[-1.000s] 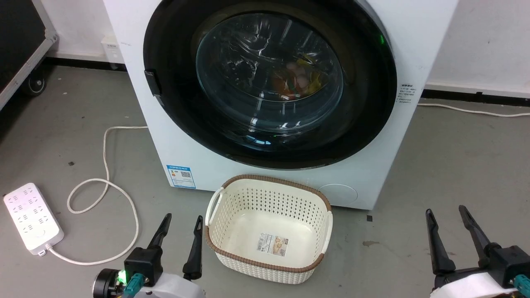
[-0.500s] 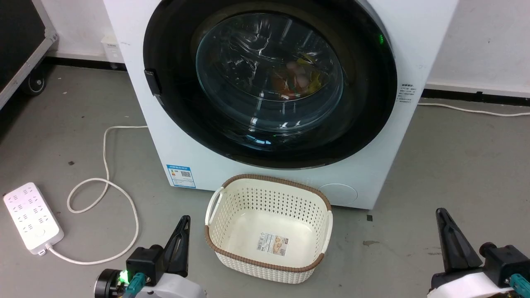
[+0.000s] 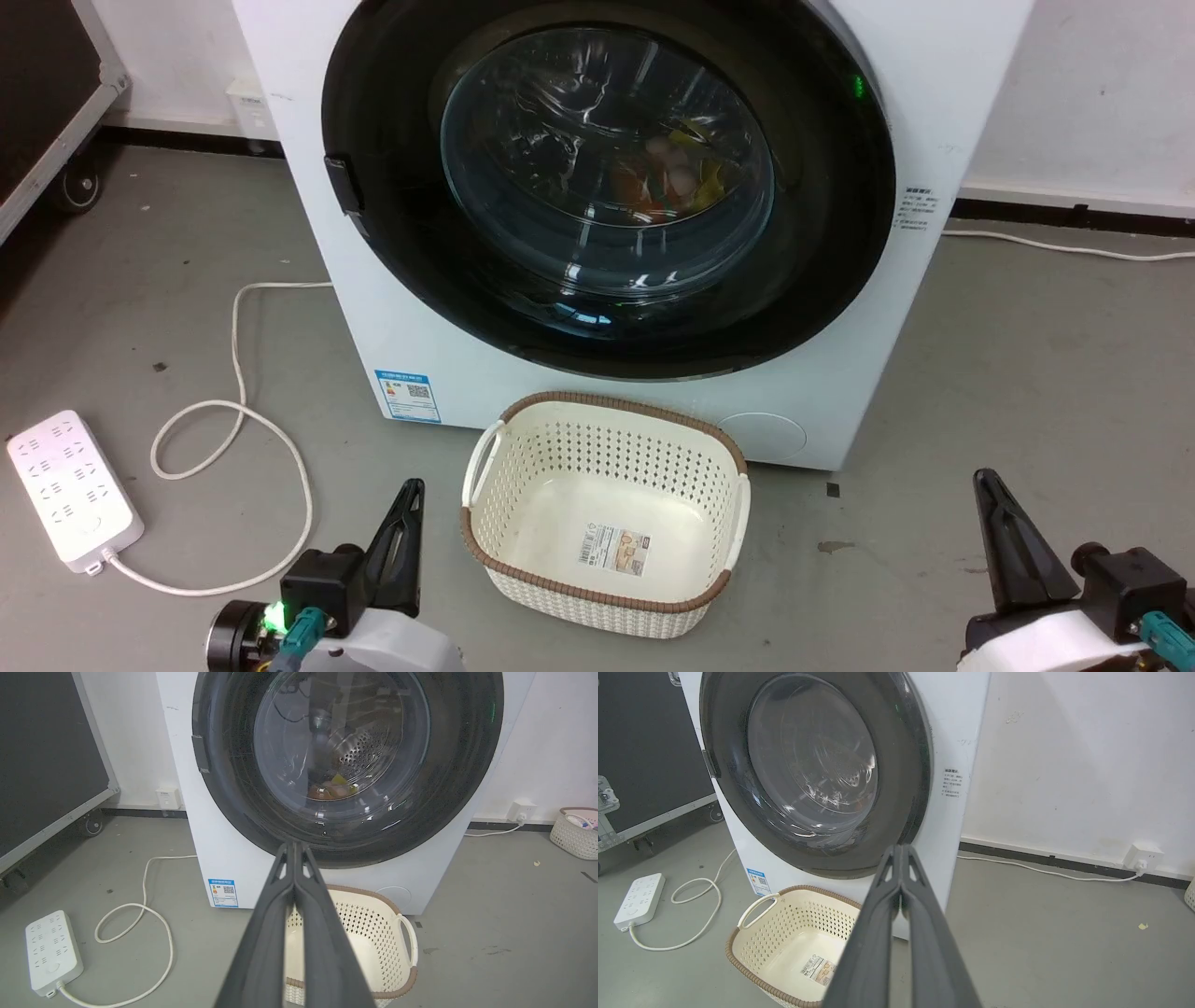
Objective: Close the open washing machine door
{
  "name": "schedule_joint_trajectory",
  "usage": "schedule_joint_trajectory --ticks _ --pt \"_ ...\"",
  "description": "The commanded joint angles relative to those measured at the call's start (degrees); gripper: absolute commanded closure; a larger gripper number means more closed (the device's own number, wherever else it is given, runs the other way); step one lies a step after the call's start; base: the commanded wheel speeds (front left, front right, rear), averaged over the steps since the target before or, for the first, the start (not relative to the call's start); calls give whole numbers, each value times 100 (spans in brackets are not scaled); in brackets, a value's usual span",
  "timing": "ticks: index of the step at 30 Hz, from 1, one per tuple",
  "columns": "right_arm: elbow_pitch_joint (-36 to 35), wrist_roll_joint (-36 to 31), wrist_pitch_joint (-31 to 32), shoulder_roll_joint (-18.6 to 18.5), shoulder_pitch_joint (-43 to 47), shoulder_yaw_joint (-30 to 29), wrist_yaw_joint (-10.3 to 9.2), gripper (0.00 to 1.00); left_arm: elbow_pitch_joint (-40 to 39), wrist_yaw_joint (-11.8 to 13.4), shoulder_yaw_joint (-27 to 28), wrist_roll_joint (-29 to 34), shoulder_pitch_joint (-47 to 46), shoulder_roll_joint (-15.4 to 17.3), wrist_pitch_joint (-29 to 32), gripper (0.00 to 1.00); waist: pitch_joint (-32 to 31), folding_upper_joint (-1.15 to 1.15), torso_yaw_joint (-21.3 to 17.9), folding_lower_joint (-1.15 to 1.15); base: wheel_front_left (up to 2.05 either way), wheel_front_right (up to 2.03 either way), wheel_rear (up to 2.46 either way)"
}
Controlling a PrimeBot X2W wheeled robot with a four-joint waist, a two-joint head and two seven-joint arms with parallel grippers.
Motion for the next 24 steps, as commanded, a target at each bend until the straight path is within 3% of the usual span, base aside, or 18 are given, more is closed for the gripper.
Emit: schedule_joint_trajectory --ticks 1,24 --pt "-59 -15 38 5 -11 25 -1 100 -51 30 27 38 40 3 33 100 2 0 -1 0 0 0 0" --pt "-195 -35 321 11 -24 157 -2 100 -322 130 111 137 88 2 314 100 26 0 -23 -1 0 0 0"
